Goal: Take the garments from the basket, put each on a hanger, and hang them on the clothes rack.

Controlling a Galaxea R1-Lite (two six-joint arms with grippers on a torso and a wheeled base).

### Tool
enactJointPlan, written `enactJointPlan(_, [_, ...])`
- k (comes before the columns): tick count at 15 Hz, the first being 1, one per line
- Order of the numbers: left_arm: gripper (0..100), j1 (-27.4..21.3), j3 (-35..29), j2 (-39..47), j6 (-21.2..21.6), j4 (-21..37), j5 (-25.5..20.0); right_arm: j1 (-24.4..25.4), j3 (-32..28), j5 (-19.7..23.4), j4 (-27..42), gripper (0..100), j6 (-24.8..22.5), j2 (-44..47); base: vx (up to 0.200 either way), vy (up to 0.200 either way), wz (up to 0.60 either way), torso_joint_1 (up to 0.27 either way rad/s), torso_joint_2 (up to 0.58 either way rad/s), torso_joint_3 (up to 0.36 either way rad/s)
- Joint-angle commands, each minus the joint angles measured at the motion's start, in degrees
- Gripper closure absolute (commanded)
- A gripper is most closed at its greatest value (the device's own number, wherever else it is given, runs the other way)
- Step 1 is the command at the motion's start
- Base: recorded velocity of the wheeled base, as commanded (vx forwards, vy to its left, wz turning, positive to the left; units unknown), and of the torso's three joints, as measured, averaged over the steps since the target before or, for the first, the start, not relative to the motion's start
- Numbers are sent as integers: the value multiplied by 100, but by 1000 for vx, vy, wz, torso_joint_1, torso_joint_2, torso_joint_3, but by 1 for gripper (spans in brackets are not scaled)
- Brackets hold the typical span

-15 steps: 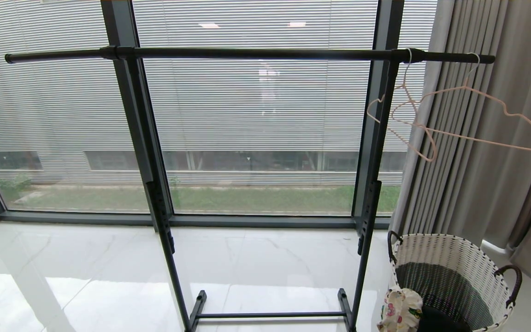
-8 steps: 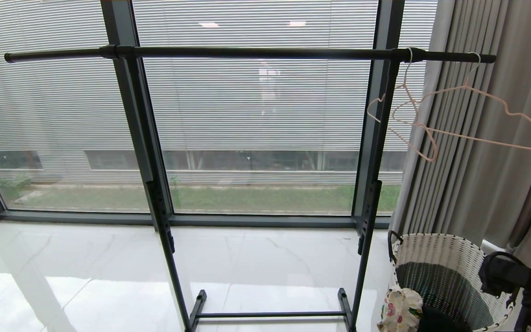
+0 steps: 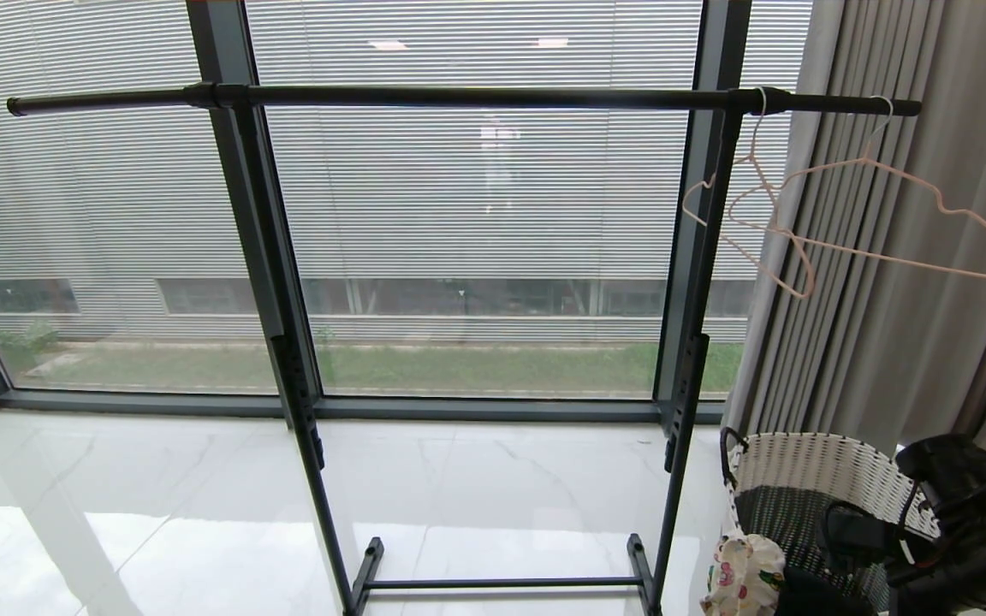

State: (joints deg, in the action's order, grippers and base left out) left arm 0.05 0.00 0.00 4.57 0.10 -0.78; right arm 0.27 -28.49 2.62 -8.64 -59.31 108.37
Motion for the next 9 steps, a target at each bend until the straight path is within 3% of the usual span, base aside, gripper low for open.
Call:
enactJointPlan(1, [0, 4, 0, 0, 0, -1, -1, 79, 19, -16, -630, 0, -11, 659, 0, 0, 0, 0, 0, 0])
enactJointPlan(6, [0, 4, 0, 0, -9, -1, -1, 114, -8, -165, -955, 0, -11, 1072, 0, 0, 0, 0, 0, 0])
enactJointPlan(9, [0, 4, 0, 0, 0, -1, -1, 105, 28, -174, -1623, 0, -11, 1450, 0, 0, 0, 0, 0, 0])
